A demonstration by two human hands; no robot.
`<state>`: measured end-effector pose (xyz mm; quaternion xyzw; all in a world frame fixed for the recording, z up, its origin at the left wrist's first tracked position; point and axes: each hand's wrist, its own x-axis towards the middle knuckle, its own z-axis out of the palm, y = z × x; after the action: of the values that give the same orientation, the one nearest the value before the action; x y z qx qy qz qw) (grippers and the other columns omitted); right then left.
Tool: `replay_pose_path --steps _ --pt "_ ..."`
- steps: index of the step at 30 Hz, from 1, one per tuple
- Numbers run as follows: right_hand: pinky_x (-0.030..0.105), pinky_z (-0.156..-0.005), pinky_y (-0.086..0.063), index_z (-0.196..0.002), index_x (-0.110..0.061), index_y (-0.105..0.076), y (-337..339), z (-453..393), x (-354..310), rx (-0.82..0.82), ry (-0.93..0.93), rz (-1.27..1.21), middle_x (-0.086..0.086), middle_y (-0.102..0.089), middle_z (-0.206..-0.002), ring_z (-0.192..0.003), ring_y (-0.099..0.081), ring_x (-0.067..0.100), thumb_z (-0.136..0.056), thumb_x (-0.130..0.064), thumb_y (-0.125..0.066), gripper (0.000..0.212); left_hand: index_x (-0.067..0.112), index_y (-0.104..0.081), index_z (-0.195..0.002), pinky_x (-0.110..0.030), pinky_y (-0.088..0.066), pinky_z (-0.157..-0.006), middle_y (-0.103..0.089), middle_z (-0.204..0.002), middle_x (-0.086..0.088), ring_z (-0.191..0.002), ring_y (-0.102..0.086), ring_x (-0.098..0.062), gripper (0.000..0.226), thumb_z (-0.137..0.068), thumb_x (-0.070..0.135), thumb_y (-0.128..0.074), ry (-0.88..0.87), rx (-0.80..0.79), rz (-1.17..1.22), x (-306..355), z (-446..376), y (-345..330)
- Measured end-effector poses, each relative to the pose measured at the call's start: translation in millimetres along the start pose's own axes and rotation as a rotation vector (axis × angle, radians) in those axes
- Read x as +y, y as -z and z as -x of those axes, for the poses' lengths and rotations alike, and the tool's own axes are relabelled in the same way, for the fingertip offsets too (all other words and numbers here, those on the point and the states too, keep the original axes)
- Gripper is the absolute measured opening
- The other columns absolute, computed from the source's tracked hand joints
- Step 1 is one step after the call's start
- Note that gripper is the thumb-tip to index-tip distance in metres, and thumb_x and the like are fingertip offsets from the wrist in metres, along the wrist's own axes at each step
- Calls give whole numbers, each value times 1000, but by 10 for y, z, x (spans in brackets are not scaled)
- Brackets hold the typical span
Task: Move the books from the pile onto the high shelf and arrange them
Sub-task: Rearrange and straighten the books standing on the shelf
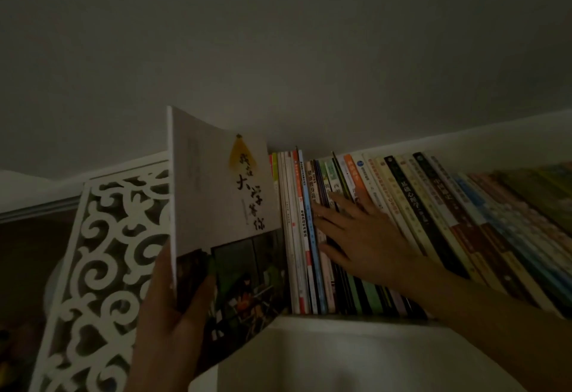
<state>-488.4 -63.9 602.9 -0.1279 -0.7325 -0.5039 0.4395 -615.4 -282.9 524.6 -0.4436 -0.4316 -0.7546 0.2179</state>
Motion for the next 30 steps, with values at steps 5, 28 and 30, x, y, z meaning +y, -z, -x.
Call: replay_pose_path --steps 5,28,30 --pt "50 -106 -21 -111 -22 -67 0 -38 41 48 6 -61 -1 -60 -129 -124 -51 27 -89 -42 -36 44 39 -36 -136 -46 -38 -102 -50 -129 10 -121 -47 -15 64 -87 3 -56 -15 59 16 115 -154 168" --pt "56 -93 -40 -106 -20 -72 -322 -726 -609 214 176 -67 1 -67 -117 -108 -63 29 -59 -42 -49 57 49 -35 -132 -47 -31 -109 -45 -139 8 -128 -42 -18 68 -85 6 -61 86 23 -168 -198 -182 460" --pt "55 -103 -34 -108 -18 -71 -395 -722 -613 246 176 -86 2 -67 -118 -108 -63 30 -62 -39 -48 56 58 -35 -120 -47 -32 -109 -46 -138 11 -128 -42 -16 67 -85 7 -62 84 35 -150 -183 -171 446"
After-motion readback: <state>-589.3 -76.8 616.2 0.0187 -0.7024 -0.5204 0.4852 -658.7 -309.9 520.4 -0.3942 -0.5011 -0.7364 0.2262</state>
